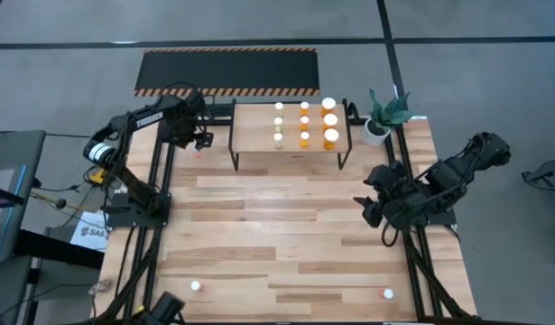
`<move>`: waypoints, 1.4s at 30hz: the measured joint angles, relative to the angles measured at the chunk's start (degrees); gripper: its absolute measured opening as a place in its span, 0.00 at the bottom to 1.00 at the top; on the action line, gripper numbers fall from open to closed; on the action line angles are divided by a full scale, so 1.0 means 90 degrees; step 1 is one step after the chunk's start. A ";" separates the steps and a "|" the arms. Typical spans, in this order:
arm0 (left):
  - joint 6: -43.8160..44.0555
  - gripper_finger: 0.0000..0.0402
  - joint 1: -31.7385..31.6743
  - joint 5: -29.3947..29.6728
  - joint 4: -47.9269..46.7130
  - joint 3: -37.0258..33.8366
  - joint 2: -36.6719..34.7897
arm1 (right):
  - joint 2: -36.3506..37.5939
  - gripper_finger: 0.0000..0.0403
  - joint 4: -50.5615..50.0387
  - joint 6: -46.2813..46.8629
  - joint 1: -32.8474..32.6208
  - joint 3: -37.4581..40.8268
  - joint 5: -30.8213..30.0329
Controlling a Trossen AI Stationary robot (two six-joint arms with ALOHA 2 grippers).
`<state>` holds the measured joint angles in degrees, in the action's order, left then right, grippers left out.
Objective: Pick and place medicine bottles onto shelf by color
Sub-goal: Put the top pink pill bottle to the top on the shelf
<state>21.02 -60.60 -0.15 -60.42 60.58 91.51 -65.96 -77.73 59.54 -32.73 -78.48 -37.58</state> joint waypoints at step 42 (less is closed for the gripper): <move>-0.0596 0.47 0.0002 -0.0277 0.0253 0.0000 0.0215 | 0.0001 0.75 0.0026 -0.0172 0.0357 -0.0005 0.0034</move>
<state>15.65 -60.58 -2.64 -58.15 60.58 93.45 -65.95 -77.49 58.00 -29.52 -78.52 -37.28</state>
